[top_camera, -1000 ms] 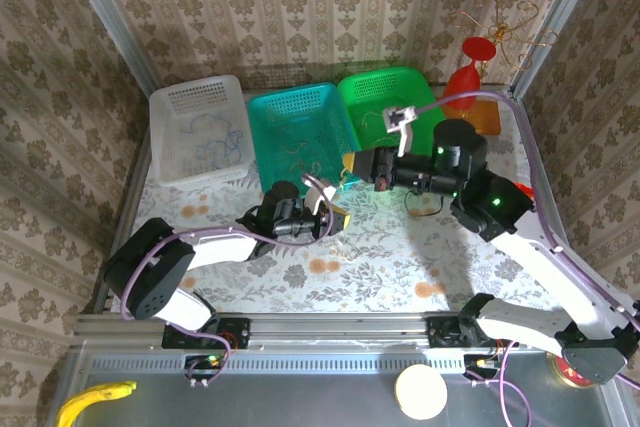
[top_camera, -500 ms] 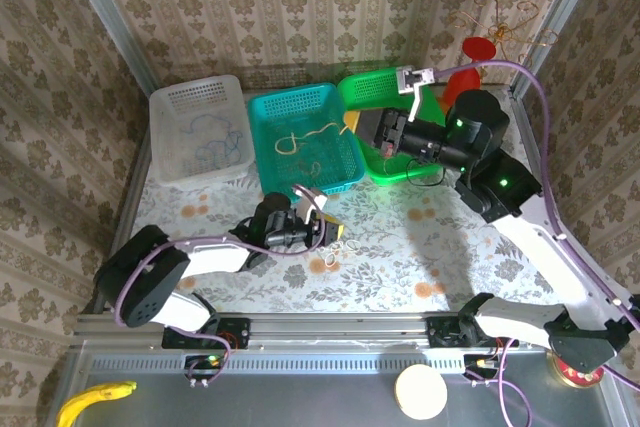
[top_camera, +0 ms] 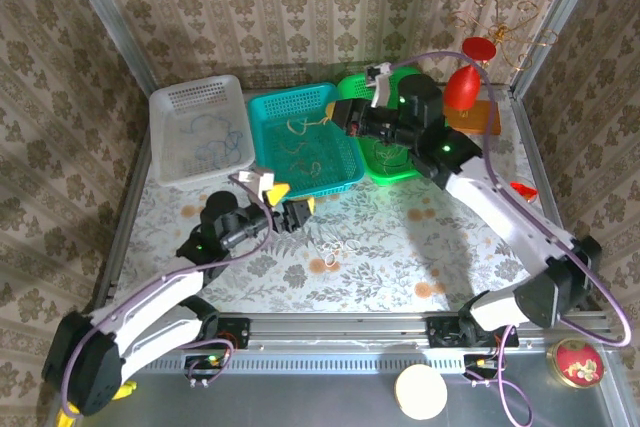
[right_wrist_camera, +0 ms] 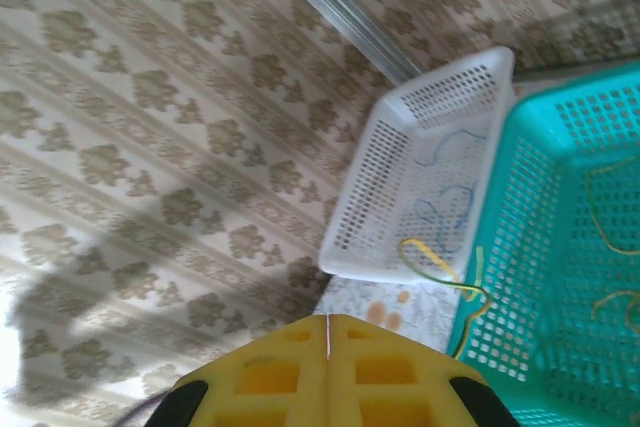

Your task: Untangle the cables

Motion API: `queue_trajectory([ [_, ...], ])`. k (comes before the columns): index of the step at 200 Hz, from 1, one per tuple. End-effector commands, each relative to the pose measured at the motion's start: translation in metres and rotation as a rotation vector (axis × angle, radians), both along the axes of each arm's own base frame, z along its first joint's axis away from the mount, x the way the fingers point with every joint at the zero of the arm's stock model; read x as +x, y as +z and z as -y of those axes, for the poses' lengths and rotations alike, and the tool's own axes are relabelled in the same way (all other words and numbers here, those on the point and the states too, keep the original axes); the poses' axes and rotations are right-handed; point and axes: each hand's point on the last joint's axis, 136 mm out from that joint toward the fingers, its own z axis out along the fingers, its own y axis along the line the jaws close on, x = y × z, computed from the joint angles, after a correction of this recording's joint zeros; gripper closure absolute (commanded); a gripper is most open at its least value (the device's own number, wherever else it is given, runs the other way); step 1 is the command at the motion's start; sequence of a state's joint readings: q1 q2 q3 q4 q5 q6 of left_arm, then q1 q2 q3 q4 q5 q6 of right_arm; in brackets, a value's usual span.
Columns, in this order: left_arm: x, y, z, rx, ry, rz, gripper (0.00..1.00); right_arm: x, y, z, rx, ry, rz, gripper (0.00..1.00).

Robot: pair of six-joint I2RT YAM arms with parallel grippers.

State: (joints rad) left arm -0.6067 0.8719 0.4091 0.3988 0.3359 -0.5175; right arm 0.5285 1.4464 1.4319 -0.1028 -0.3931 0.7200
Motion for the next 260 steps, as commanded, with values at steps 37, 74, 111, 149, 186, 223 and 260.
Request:
queue_trajectory([
  [37,0.026,0.022,-0.056,-0.056,0.212,-0.119,0.00,0.070,-0.061,-0.032,-0.057,-0.016,-0.061,1.00],
  [74,0.029,0.026,-0.055,-0.059,0.208,-0.117,0.00,0.108,-0.110,-0.059,-0.092,0.017,-0.131,1.00],
  [111,0.034,0.022,-0.054,-0.066,0.212,-0.138,0.00,0.144,-0.152,-0.074,-0.148,0.019,-0.173,0.91],
  [149,0.036,0.023,-0.052,-0.074,0.211,-0.144,0.00,0.164,-0.151,-0.068,-0.159,-0.006,-0.163,0.51],
  [186,0.037,0.026,-0.050,-0.077,0.203,-0.146,0.00,0.144,-0.115,-0.058,-0.164,0.021,-0.105,0.50],
  [223,0.037,0.023,-0.047,-0.072,0.189,-0.153,0.00,0.104,-0.097,-0.040,-0.148,0.035,-0.081,0.50],
  [260,0.034,0.013,-0.037,-0.046,0.156,-0.178,0.00,0.055,-0.103,-0.014,-0.140,0.031,-0.090,0.49],
])
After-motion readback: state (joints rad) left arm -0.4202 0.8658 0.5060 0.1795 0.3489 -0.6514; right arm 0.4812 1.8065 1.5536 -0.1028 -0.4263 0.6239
